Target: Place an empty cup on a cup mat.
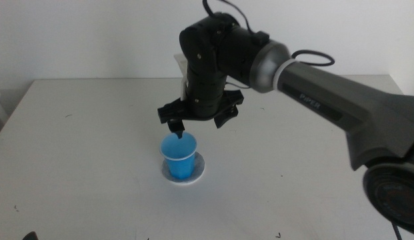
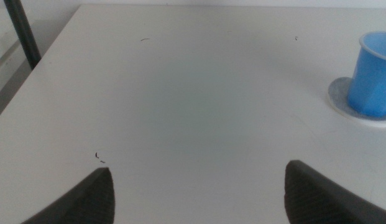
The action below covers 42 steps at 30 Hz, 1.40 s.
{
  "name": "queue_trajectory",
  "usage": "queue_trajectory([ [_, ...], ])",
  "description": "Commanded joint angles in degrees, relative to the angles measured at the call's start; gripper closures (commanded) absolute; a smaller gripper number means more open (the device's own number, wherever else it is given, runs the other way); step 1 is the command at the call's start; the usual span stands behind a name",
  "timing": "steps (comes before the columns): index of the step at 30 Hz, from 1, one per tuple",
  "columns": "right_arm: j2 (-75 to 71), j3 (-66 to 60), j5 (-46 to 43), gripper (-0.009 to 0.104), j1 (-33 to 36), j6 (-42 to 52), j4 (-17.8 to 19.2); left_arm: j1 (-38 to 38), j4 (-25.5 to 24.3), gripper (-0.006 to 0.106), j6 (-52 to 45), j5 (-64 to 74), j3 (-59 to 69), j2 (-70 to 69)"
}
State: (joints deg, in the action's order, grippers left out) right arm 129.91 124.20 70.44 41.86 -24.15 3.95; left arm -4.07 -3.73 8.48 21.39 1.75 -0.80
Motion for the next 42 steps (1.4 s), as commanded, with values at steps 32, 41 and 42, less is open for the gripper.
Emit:
queue_trajectory([
  [32, -90.7, -81.0, -24.1, 0.010, -37.0, 10.3, 3.3, 0.1, 0.0, -0.005, 0.6, -3.9, -0.3, -0.7],
  [41, -113.1, -95.3, -33.4, 0.010, -36.9, 10.4, 4.1, 0.1, 0.0, -0.005, 0.6, -3.9, -0.3, -0.7],
  [42, -114.9, -96.8, -35.0, 0.010, -36.9, 10.4, 3.9, 0.1, 0.0, -0.005, 0.6, -3.9, -0.3, -0.7],
])
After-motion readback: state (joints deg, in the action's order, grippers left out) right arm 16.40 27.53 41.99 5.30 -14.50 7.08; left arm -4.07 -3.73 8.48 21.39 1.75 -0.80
